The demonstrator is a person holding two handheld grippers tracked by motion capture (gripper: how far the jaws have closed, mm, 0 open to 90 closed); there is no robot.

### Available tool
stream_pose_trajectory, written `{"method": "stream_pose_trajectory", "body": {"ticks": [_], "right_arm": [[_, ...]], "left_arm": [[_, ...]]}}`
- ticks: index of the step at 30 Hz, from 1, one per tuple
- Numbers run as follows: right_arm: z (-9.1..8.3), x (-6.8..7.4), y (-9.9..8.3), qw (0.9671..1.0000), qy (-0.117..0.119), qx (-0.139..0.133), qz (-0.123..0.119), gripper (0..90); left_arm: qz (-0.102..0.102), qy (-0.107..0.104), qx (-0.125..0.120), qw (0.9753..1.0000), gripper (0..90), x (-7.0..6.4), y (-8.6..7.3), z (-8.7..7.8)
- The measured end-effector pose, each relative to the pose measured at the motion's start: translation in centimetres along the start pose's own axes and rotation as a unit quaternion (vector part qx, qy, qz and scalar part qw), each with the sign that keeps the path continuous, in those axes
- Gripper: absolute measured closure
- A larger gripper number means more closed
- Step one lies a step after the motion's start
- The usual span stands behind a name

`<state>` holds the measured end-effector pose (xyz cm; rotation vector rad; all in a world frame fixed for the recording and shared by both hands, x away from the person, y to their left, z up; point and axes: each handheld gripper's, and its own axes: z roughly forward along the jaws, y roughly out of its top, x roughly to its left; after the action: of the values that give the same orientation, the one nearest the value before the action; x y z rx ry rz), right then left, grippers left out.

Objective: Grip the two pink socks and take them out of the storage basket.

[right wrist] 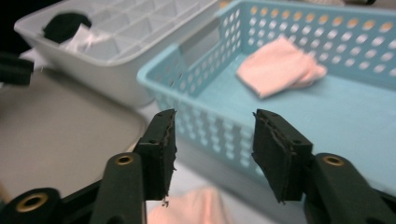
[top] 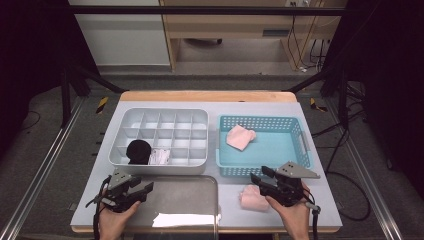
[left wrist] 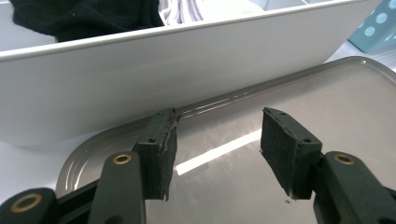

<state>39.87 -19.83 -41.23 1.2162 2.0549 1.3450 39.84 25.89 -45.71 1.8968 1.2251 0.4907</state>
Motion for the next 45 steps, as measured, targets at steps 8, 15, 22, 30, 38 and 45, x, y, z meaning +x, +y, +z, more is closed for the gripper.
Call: {"method": "stream_pose_trajectory", "body": {"ticks": [8,15,22,30,38,45], "right_arm": [[1.6,-0.7,3.8,0.9997,-0.017,-0.017,0.006,34.4],[3.9,-1.9,6.5,0.9981,-0.052,-0.026,0.017,29.7],[6.6,-3.5,8.2,0.9957,-0.083,-0.024,0.033,26.4],[9.4,-4.7,9.2,0.9948,-0.092,-0.012,0.042,27.4],[12.0,-6.5,8.9,0.9917,-0.114,0.004,0.059,29.2],[14.3,-7.7,7.8,0.9900,-0.116,0.045,0.066,29.3]], "left_arm": [[-0.001,0.000,0.001,1.0000,44.8,0.1,0.0,0.0],[-0.004,0.000,-0.001,1.0000,44.8,0.1,0.0,0.0],[-0.002,-0.001,0.001,1.0000,44.9,0.1,0.0,0.1],[-0.004,-0.001,0.001,1.0000,44.9,0.2,0.0,0.1],[-0.003,-0.003,0.002,1.0000,44.9,0.2,0.0,0.1],[-0.003,-0.003,0.001,1.0000,44.9,0.3,0.0,0.1]]}}
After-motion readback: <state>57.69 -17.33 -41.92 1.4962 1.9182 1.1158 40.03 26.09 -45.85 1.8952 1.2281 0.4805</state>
